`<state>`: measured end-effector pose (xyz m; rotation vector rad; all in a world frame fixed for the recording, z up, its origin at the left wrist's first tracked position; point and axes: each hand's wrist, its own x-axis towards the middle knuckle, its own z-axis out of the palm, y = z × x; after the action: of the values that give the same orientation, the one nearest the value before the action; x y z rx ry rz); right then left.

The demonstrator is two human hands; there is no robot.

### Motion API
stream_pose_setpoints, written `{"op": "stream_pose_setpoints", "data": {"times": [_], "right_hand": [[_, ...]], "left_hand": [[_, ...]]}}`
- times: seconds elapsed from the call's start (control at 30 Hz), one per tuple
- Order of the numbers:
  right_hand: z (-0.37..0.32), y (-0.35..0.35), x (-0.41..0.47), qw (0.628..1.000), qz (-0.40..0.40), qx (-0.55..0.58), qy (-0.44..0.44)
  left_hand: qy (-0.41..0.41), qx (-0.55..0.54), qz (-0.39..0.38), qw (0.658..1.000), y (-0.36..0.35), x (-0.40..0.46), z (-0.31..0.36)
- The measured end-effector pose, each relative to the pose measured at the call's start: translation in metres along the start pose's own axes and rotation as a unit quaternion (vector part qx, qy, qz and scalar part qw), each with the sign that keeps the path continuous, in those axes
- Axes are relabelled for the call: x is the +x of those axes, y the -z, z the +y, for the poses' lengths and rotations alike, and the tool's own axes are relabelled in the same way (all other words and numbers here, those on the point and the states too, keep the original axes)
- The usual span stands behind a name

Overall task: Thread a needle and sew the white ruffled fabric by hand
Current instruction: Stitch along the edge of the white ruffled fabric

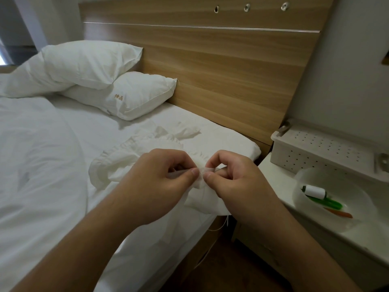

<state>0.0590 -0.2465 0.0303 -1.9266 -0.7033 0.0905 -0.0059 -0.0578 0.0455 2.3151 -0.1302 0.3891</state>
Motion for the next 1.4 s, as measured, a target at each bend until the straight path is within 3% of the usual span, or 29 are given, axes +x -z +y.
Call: {"op": "stream_pose_setpoints", "data": {"times": [0.43, 1.03, 1.4], "right_hand": [[0.000, 0.001, 0.000, 1.000, -0.006, -0.001, 0.001], [0.002, 0.010, 0.004, 0.979, -0.075, 0.182, -0.060], [0.009, 0.015, 0.007, 0.962, -0.126, 0.237, -0.041]], "left_hand": [[-0.012, -0.016, -0.003, 1.000, 0.001, 0.000, -0.003], [0.021, -0.014, -0.005, 1.000, 0.005, -0.001, -0.002], [0.018, -0.014, -0.022, 1.000, 0.005, 0.001, -0.002]]}}
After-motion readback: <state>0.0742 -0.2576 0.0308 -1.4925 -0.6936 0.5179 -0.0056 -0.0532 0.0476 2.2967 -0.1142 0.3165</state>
